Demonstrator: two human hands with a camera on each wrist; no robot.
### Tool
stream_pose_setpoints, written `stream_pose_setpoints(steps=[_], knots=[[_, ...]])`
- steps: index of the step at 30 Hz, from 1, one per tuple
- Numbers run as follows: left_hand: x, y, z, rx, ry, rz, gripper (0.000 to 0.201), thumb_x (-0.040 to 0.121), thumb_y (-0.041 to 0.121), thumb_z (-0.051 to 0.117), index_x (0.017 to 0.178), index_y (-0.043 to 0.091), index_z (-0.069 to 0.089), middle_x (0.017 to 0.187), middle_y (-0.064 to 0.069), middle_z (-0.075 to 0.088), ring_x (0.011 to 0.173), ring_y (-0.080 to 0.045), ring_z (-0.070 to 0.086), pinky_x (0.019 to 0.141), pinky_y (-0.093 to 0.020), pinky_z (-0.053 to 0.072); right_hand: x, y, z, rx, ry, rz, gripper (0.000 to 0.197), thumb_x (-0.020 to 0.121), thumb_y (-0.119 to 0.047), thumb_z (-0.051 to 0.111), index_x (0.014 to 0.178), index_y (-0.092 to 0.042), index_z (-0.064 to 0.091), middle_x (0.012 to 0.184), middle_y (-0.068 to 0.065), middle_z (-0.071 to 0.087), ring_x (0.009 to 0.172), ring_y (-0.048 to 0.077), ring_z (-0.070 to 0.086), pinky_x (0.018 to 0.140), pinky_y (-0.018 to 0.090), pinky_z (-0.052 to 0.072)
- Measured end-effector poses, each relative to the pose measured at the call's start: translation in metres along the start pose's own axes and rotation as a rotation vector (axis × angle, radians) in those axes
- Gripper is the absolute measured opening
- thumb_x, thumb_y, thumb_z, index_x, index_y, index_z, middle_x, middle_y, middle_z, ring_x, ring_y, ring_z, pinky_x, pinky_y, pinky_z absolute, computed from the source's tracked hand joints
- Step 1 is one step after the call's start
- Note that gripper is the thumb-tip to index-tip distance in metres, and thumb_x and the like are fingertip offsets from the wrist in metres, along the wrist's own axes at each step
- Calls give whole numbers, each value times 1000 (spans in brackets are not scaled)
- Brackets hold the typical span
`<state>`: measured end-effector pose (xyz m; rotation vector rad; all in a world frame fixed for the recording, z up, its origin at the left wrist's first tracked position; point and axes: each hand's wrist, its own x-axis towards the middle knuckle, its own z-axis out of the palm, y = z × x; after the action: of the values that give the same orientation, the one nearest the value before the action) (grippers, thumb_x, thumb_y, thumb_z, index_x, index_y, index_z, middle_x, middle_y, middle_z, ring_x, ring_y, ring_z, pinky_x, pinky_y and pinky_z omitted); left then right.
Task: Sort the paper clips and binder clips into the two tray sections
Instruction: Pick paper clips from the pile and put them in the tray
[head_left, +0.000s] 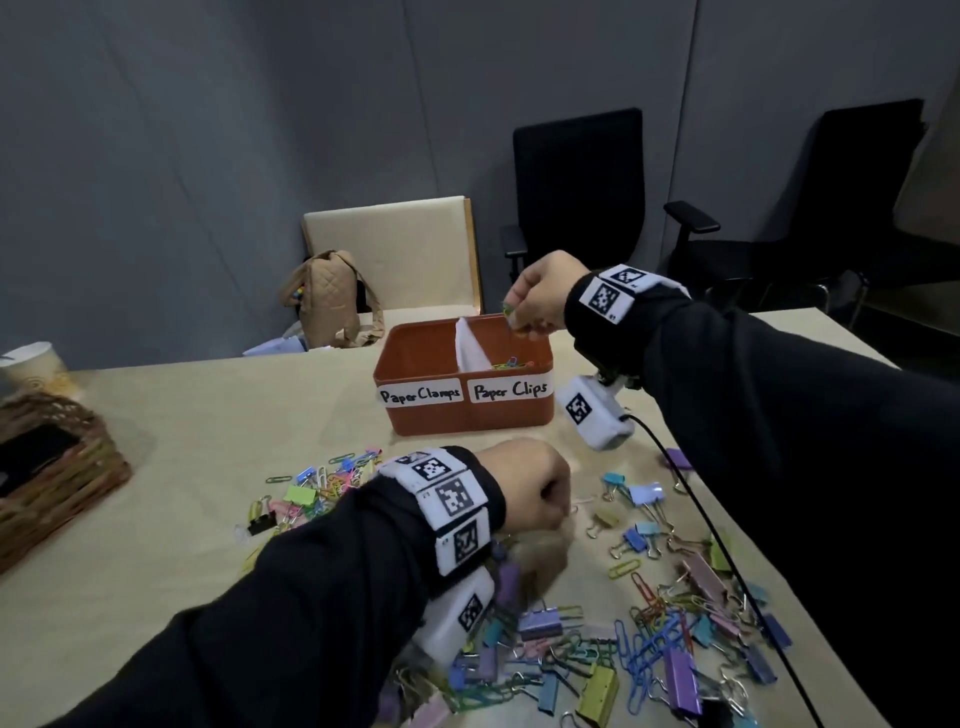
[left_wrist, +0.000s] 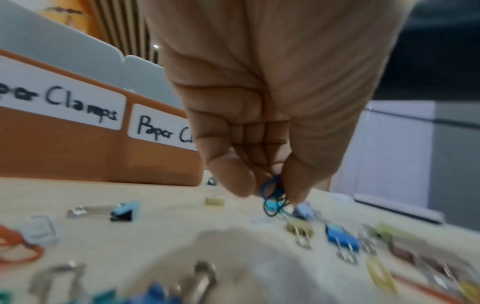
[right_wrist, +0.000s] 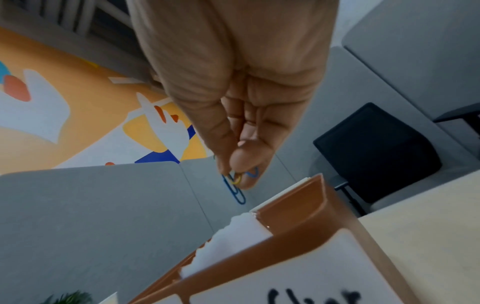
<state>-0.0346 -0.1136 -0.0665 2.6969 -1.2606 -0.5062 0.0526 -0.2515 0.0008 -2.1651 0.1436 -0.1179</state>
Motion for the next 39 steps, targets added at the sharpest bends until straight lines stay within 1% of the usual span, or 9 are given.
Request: stream_pose_setpoints(steps=[6,11,16,18,21,24,27,31,39], knots=[[2,-36,-33,-119,214,-109,8,89,15,62,87,23,63,83,12,62,85,-11,61,77,-23,48,-4,22,-6,-94,70,-55,13,91,-16,64,94,-7,73,89,11,73,82,22,71,71,33,60],[14,-53,-53,-173,509,-214,4,89,19,62,86,21,63,93,5,64,79,-13,60,68,-22,41,-50,42,-28,-171,-47,-57,8,88,-10,67,81,-7,70,72,7,70,58,15,65,58,29,57],[34,-57,-71,-211,663,-282,8,90,15,59,84,20,59,74,3,63,79,-20,66,72,-28,52,-92,67,-25,-577,-293,-38,8,80,-8,72,75,-14,73,62,-6,67,51,8,61,55,20,52],[38,-60,-73,-174,648,-309,1,89,16,63,90,17,63,82,1,64,87,-21,65,75,-26,48,-102,73,-21,-661,-378,-51,7,81,-9,72,77,-14,73,67,-7,68,52,7,61,55,18,51],[39,-60,-66,-66,638,-310,28,85,22,70,111,16,62,107,-2,59,99,-21,58,83,-28,44,-111,79,-15,-802,-495,-73,7,82,-10,69,82,-14,76,72,-11,68,58,3,59,63,22,54],[34,-45,-47,-2,591,-163,27,83,28,70,108,26,60,105,6,50,97,-15,53,83,-30,46,-111,87,-12,-903,-456,-110,9,81,-11,66,81,-15,75,82,-7,71,77,10,61,78,30,54],[35,-22,-23,48,283,-32,16,85,30,68,101,29,65,97,10,54,91,-10,55,75,-24,44,-108,93,-17,-923,-411,-69,9,83,-13,64,81,-15,72,83,-5,70,77,12,60,74,29,54],[47,2,5,118,10,80,37,88,27,63,123,36,60,111,4,56,94,-13,53,86,-32,47,-108,98,-23,-958,-440,-23,3,81,-15,69,81,-15,72,79,-5,69,74,13,61,70,28,54],[58,3,2,228,-11,27,30,92,27,58,121,28,66,117,0,66,107,-20,59,86,-25,46,-106,98,-20,-937,-344,-12,7,81,-24,68,76,-19,68,70,-6,62,74,16,60,66,27,51]])
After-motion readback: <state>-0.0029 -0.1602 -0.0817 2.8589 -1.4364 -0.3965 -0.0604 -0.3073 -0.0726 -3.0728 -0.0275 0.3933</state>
